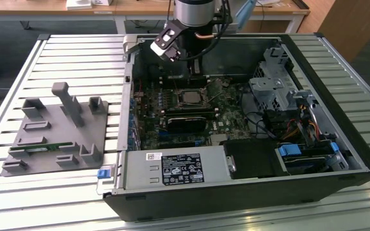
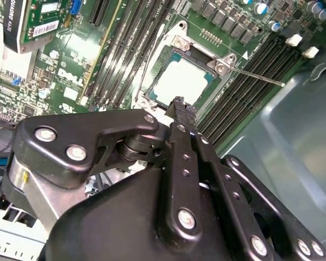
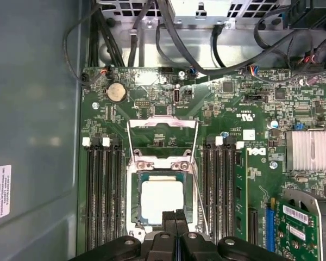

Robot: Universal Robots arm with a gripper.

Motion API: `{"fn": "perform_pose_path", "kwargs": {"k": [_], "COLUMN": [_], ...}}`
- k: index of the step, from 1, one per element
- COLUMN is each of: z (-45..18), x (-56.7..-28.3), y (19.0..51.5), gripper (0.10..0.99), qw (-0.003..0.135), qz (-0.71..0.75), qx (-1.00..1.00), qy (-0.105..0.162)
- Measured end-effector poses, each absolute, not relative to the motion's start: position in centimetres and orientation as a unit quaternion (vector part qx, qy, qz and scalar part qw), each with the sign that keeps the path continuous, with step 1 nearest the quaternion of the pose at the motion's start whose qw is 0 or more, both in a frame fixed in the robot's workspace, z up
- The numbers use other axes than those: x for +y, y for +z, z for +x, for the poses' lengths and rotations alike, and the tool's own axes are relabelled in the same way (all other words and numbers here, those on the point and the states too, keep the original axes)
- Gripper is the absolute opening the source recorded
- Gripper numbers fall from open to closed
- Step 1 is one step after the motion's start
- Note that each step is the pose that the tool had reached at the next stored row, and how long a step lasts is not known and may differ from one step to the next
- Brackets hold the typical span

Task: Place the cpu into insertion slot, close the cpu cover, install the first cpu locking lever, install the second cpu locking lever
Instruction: 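Close the cpu cover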

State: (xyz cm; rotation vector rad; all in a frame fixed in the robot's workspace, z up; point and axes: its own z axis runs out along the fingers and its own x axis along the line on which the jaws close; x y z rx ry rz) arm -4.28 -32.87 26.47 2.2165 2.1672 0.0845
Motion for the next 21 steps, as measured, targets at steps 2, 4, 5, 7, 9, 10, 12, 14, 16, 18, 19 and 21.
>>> {"fn": "perform_pose_path", "kwargs": {"k": [2,4,5,7,9,10,12,14,16,18,19,21], "z": [-4.1,-3.7,-3.2,-2.1,-1.5,-1.2,-0.7,-0.4,0.0,0.3,0.5,0.8], "x": [-32.9,-32.9,-32.9,-32.9,-32.9,-32.9,-32.9,-32.9,-32.9,-32.8,-32.8,-32.8], "y": [26.5,26.5,26.5,26.5,26.5,26.5,26.5,26.5,26.5,26.4,26.4,26.4], "gripper": [0.106,0.106,0.106,0.106,0.106,0.106,0.106,0.106,0.106,0.106,0.106,0.106], "qw": [0.02,0.02,0.019,0.018,0.018,0.017,0.017,0.016,0.016,0.015,0.015,0.014], "qz": [0.715,0.715,0.715,0.715,0.715,0.715,0.715,0.715,0.715,0.715,0.715,0.715], "qx": [0.699,0.699,0.699,0.699,0.699,0.699,0.699,0.699,0.699,0.699,0.699,0.699], "qy": [0.027,0.027,0.027,0.026,0.025,0.025,0.025,0.024,0.023,0.023,0.022,0.021]}}
